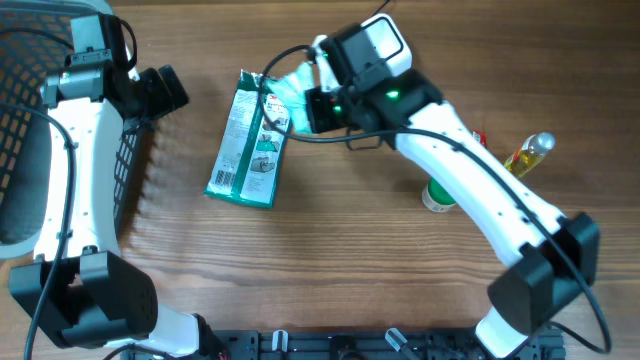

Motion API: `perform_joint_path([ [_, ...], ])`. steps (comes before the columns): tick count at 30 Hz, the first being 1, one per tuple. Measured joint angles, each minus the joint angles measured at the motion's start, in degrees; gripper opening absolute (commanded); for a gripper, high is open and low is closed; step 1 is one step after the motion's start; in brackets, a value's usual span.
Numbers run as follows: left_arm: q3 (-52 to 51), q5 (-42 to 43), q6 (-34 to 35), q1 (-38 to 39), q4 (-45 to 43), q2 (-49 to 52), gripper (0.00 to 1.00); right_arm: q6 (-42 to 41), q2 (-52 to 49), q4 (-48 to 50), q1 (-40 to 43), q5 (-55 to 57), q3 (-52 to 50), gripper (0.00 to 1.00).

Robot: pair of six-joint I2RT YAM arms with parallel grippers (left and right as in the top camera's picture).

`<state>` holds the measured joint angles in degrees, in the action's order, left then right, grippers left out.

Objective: Scan the item barcode
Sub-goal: 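Carry the sachet right and release it on the table center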

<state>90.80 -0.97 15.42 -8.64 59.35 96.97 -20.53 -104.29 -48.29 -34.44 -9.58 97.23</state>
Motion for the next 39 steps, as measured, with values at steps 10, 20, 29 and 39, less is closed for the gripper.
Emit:
perform_joint_path([
  [10, 0.00, 0.00, 0.00, 0.00, 0.00, 0.00, 1.00, -15.04, -0.92, 3.21, 0.37, 0.24, -17.38, 0.04],
  [20, 0.00, 0.02, 0.00, 0.00, 0.02, 0.00, 1.00, -25.75, -1.27, 17.14, 0.37, -2.56, -30.97, 0.34],
  [29, 0.00, 0.00, 0.00, 0.00, 0.00, 0.00, 1.00, -27.52, -1.27, 17.49, -3.58, -7.61, -31.54, 0.76],
  [39, 0.00, 0.00, 0.00, 0.00, 0.00, 0.00, 1.00, -23.96, 2.89, 14.88, -3.58, -8.57, -31.54, 0.78],
])
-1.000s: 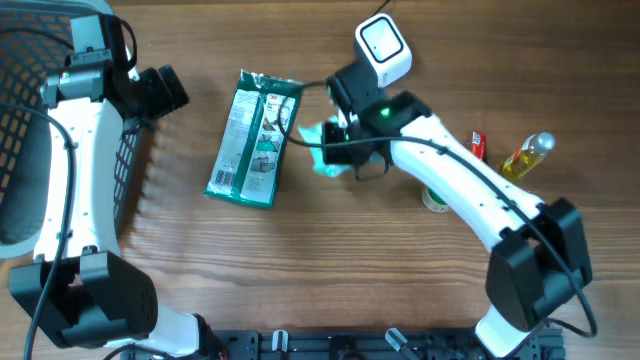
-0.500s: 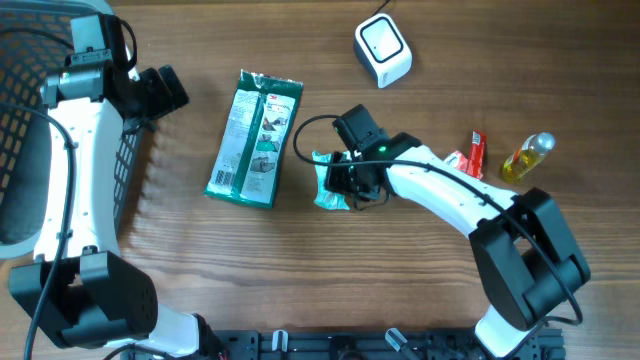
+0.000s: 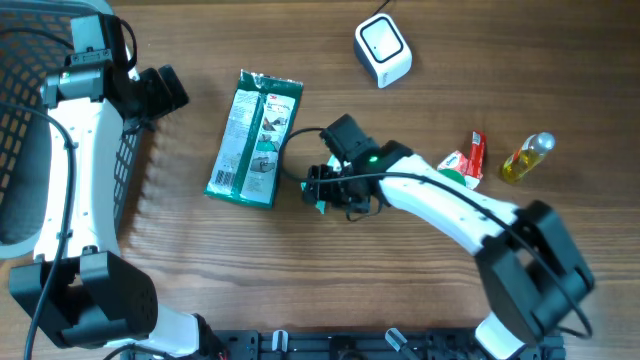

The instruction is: Scan the item barcode

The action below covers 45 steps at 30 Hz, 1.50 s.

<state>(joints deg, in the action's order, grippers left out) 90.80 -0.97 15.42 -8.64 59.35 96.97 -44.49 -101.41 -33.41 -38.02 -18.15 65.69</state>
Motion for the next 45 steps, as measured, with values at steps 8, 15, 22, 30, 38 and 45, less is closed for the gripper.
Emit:
perform_joint_path([
  [8, -0.13, 1.40, 0.37, 0.00, -4.04, 0.04, 1.00, 1.29, 3.93, -0.94, 0.74, 8.22, 0.07, 0.80],
  [15, -0.13, 6.47, 1.29, 0.00, -5.11, 0.26, 0.88, 2.58, 2.82, -0.42, 4.72, 8.94, 0.07, 0.80],
  [22, -0.44, 22.56, 1.66, 3.61, 0.74, 0.26, 0.04, 11.50, 2.82, 1.92, 11.17, 0.00, 0.07, 0.77],
  [30, -3.23, 27.50, 1.70, 21.49, 0.20, 0.31, 0.04, 16.70, 2.82, 2.27, 14.99, -9.20, 0.07, 0.06],
  [38, -8.87, 18.29, 5.03, 33.38, -1.55, 1.75, 0.04, 17.81, 2.82, 2.43, 14.97, -10.36, -0.42, 0.05],
  [45, -11.13, 14.34, 8.07, 37.22, -5.92, 8.37, 0.04, 17.84, 2.40, 3.06, 14.97, -10.36, -1.18, 0.10],
])
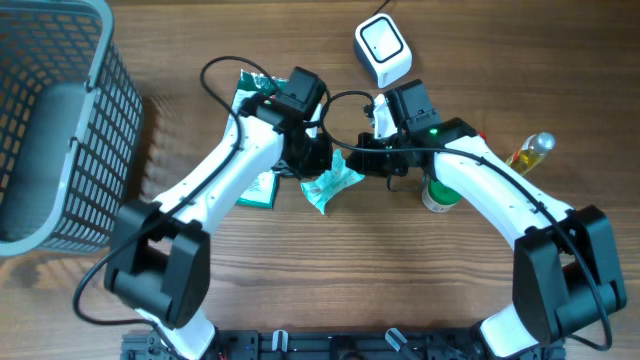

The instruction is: Scan the item barcode

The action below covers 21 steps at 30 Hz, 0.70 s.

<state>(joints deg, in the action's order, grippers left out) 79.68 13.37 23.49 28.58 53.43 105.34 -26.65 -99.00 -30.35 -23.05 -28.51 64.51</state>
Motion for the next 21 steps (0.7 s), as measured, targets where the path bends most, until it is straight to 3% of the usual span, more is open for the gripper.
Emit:
perform_joint_path([
  [6, -0.04, -0.24, 0.31, 0.52, -0.04, 3.48, 0.11, 0.00, -0.17, 0.00, 0.00, 0.50, 0.00, 0.10],
  [21, -0.26, -0.26, 0.46, 0.52, 0.09, 3.96, 0.06, -0.26, -0.24, 1.07, 0.00, 1.57, -0.87, 0.07],
])
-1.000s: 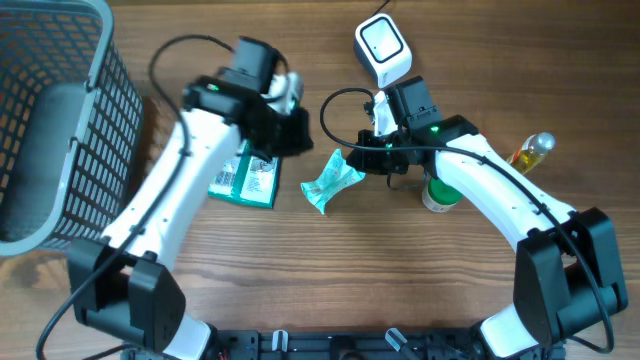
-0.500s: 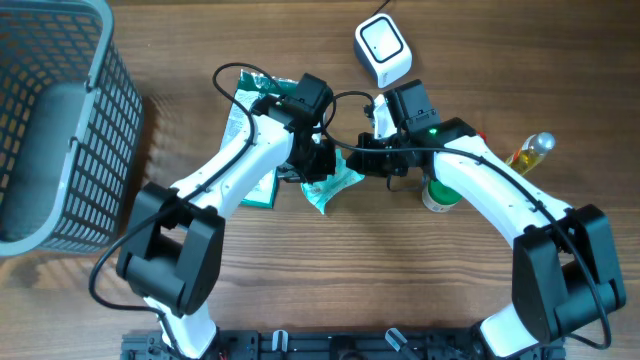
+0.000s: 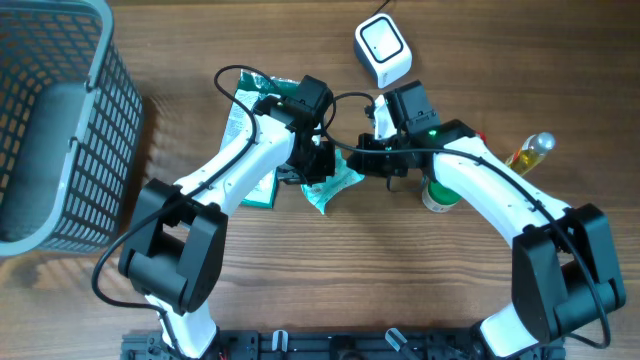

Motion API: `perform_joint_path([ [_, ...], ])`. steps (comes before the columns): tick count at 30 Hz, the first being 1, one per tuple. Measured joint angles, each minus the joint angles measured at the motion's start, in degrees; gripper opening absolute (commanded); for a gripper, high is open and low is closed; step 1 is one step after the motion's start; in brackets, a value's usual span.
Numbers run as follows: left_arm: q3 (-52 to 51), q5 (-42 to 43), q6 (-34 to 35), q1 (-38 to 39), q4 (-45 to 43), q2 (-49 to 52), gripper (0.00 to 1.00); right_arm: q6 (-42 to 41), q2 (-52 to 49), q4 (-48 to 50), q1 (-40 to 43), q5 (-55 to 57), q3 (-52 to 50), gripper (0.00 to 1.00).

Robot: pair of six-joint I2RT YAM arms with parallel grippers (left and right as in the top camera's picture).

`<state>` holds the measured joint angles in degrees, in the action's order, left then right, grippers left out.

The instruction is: Scan the item barcode

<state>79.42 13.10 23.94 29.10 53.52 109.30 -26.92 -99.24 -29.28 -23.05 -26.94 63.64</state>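
Note:
A small teal pouch [image 3: 338,186] lies crumpled at the table's middle, between both grippers. My right gripper [image 3: 362,165] meets its right end and looks shut on it. My left gripper [image 3: 320,170] sits over the pouch's left end; its fingers are hidden under the wrist. The white barcode scanner [image 3: 383,47] stands at the far edge, above the right wrist. A larger green packet [image 3: 243,150] lies flat under my left arm, partly covered.
A grey mesh basket [image 3: 60,120] fills the left side. At the right stand a yellow bottle [image 3: 527,153] and a green-and-white tube [image 3: 437,194], with a red item [image 3: 480,135] mostly hidden behind the right arm.
My left gripper has shifted slightly right and toward the pouch, now lying over its left end. The right arm and the pouch stay where they were.
The right gripper held the teal pouch at the far end of the green packet while the left arm stayed by the basket. Then the right gripper had the pouch lower, mid-table. Later the left arm had crossed over the packet to the pouch, where both grippers now meet.

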Motion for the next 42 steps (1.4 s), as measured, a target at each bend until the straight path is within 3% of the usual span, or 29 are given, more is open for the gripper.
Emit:
perform_joint_path([
  [22, -1.49, 3.93, -0.70, 0.00, -2.29, 2.67, 0.04, -3.28, -1.20, 2.64, -1.29, 0.68, -1.68, 0.04],
  [34, -1.49, 3.96, -0.72, -0.02, -2.19, 2.69, 0.04, -11.65, -7.76, 8.83, -1.27, 3.52, -5.51, 0.04],
  [42, -1.49, 3.91, -0.72, -0.02, -2.19, 2.69, 0.04, -12.55, -8.61, 9.73, -1.22, 2.73, -5.09, 0.04],
])
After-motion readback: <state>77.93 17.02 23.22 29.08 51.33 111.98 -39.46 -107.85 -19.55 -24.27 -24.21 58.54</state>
